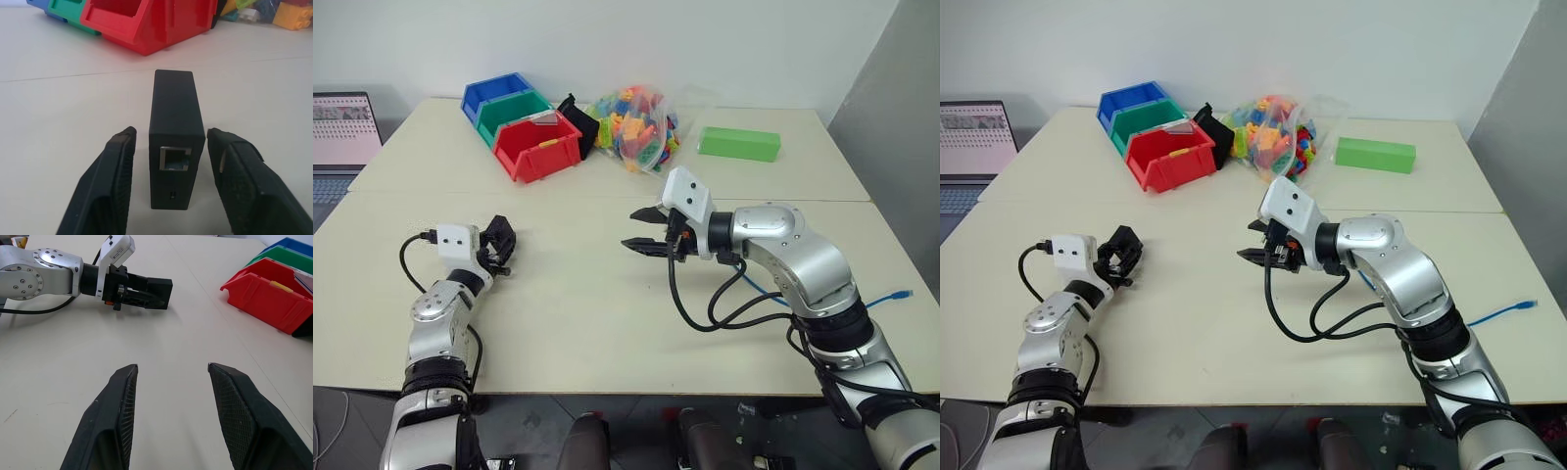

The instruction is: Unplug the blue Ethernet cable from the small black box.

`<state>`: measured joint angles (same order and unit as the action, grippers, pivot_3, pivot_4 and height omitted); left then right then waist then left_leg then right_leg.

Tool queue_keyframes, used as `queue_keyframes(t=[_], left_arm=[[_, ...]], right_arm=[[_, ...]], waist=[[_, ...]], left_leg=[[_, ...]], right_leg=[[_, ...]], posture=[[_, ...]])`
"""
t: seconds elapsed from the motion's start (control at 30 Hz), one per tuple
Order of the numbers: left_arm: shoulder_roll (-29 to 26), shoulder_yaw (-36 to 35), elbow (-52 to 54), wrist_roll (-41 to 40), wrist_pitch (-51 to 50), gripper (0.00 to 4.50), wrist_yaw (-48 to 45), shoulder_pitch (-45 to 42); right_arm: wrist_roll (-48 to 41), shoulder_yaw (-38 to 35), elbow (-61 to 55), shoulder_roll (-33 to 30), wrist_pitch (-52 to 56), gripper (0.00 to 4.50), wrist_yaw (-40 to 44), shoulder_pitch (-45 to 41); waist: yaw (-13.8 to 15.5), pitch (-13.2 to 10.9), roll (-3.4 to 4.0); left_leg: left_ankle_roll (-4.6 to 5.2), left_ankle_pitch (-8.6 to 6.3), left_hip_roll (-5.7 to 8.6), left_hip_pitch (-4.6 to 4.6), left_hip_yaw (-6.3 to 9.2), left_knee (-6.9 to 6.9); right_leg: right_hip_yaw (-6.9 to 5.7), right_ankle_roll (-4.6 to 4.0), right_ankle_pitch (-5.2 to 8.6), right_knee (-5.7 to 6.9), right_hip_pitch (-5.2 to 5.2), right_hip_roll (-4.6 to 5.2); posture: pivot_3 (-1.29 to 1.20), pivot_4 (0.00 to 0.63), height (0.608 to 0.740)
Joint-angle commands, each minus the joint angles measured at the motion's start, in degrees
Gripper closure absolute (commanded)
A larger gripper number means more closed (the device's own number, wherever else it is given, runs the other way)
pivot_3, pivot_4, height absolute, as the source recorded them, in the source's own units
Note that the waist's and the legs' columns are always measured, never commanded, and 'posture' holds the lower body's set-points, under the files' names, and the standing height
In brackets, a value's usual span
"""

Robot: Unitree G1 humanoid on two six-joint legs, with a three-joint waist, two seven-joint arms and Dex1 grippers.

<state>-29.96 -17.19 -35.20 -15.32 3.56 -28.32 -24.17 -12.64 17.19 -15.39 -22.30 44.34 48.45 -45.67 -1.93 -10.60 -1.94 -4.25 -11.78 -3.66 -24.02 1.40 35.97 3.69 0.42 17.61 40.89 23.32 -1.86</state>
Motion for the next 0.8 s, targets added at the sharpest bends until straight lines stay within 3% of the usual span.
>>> queue_keyframes(t=[0.03, 0.17, 0.37, 0.67, 0.8], left_arm=[[-1.5, -1.0, 8.5, -0.6, -2.8, 1.34, 0.1, 4.4], [-4.8, -1.6, 21.2, -1.7, -10.5, 1.34, -1.8, 12.0], [-14.3, -5.0, 38.1, -3.7, -18.1, 1.34, -8.0, 21.3], [-25.8, -9.3, 47.2, -13.4, -29.1, 1.34, -23.3, 25.6], [-26.8, -8.2, 47.2, -15.0, -31.8, 1.34, -25.0, 23.4]], right_arm=[[-0.2, 0.0, -2.8, -0.5, -0.3, 2.09, -0.8, -0.2], [0.7, -1.2, -4.5, -1.9, -1.7, 2.09, -2.7, 4.4], [-0.4, -8.1, -6.6, -6.3, -7.5, 2.09, -4.1, 13.5], [-8.3, -17.9, -4.8, -21.1, -8.3, 2.09, 8.9, 19.7], [-9.2, -20.0, -4.7, -24.3, -9.1, 2.09, 9.4, 21.8]], waist=[[-0.1, 0.0, 0.0], [-0.2, 0.0, -0.04], [0.0, 0.0, -0.07], [-0.3, -0.1, 0.04], [-0.3, -0.1, 0.02]], left_leg=[[0.0, 0.0, 0.0, 0.0, -0.01, -0.01], [0.0, 0.0, -0.04, 0.01, 0.02, -0.03], [-0.01, 0.0, 0.02, 0.03, 0.02, -0.06], [0.0, 0.0, -0.04, 0.13, -0.07, -0.14], [0.01, -0.01, -0.03, 0.14, -0.08, -0.15]], right_leg=[[0.02, 0.0, 0.0, 0.0, 0.0, 0.0], [0.04, -0.01, 0.0, 0.0, 0.0, 0.0], [0.17, 0.08, 0.07, -0.01, -0.02, 0.09], [0.2, 0.23, 0.21, -0.09, -0.03, 0.03], [0.24, 0.23, 0.22, -0.12, -0.03, 0.03]], posture=[[0.0, 0.15, 0.74], [0.0, 0.15, 0.74], [0.0, 0.15, 0.74], [0.0, 0.15, 0.74], [0.0, 0.15, 0.74]])
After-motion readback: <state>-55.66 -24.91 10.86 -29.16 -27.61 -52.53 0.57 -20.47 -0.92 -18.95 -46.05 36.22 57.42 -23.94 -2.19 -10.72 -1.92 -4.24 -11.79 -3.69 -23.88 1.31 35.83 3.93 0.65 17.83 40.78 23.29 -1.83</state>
